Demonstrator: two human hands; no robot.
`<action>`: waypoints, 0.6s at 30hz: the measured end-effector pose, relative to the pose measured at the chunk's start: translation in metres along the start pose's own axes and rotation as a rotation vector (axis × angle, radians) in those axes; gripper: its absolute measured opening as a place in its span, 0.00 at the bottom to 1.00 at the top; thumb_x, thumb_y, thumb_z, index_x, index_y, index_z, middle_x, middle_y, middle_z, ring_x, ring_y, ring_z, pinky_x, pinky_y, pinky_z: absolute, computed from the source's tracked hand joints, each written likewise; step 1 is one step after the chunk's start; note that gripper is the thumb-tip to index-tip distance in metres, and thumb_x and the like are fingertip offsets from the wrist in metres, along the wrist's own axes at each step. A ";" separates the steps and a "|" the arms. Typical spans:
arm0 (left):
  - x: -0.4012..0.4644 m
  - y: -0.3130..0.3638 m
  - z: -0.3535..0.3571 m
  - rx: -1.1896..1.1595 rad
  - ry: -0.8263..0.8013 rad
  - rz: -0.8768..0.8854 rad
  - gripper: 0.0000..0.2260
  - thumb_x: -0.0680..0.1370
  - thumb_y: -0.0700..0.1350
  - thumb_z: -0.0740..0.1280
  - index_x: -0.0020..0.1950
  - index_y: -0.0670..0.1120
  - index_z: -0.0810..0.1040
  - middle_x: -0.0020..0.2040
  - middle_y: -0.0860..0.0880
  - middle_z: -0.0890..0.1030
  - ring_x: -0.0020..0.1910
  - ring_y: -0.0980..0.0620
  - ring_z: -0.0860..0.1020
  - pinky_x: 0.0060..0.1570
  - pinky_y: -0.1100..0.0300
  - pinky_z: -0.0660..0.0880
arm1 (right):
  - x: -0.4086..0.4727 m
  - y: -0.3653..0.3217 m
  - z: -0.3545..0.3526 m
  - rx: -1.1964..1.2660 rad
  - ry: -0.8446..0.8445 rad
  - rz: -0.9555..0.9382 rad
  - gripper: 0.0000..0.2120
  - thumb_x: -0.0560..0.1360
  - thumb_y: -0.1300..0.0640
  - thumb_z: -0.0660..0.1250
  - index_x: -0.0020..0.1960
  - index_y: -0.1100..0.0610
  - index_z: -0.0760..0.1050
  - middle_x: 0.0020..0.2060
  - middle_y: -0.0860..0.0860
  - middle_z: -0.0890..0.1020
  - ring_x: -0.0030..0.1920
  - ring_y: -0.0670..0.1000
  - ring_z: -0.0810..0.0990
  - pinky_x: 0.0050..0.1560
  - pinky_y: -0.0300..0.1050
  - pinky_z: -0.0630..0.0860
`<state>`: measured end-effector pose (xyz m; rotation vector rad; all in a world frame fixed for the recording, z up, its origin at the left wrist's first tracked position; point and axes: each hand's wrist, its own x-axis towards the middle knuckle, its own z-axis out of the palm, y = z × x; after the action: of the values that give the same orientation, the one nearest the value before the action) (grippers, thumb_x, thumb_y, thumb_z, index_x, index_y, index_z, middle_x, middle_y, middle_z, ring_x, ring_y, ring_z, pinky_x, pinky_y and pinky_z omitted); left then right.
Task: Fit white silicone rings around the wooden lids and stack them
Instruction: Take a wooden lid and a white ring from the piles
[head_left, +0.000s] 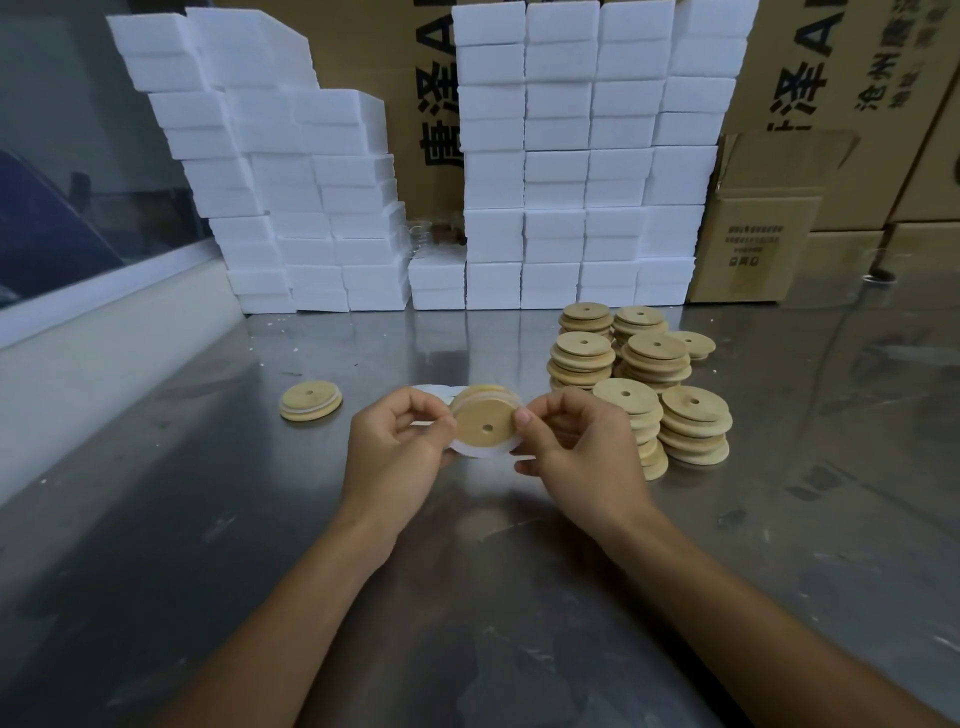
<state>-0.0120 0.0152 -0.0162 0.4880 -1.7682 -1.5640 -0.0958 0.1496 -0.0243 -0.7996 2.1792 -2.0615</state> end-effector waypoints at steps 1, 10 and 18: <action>0.000 0.000 0.000 0.080 -0.004 0.086 0.12 0.74 0.33 0.69 0.36 0.47 0.77 0.38 0.48 0.82 0.38 0.53 0.82 0.42 0.57 0.81 | 0.000 0.000 -0.001 -0.053 0.006 -0.048 0.06 0.76 0.59 0.71 0.40 0.54 0.78 0.37 0.53 0.85 0.38 0.55 0.85 0.39 0.57 0.84; 0.001 -0.001 -0.002 0.046 -0.034 0.145 0.11 0.75 0.33 0.70 0.38 0.48 0.78 0.41 0.54 0.84 0.41 0.52 0.84 0.44 0.50 0.82 | 0.000 -0.001 -0.001 -0.098 0.010 -0.139 0.05 0.74 0.59 0.74 0.41 0.52 0.81 0.36 0.47 0.85 0.38 0.46 0.84 0.43 0.50 0.83; 0.000 0.004 -0.002 -0.214 -0.045 -0.063 0.13 0.76 0.33 0.69 0.35 0.48 0.79 0.47 0.44 0.84 0.48 0.47 0.84 0.44 0.49 0.82 | 0.002 -0.004 -0.004 -0.076 -0.002 -0.151 0.03 0.73 0.61 0.74 0.41 0.56 0.83 0.33 0.47 0.85 0.35 0.44 0.83 0.39 0.38 0.80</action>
<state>-0.0101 0.0145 -0.0126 0.4096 -1.6078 -1.7965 -0.0974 0.1524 -0.0193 -1.0037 2.2747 -2.0512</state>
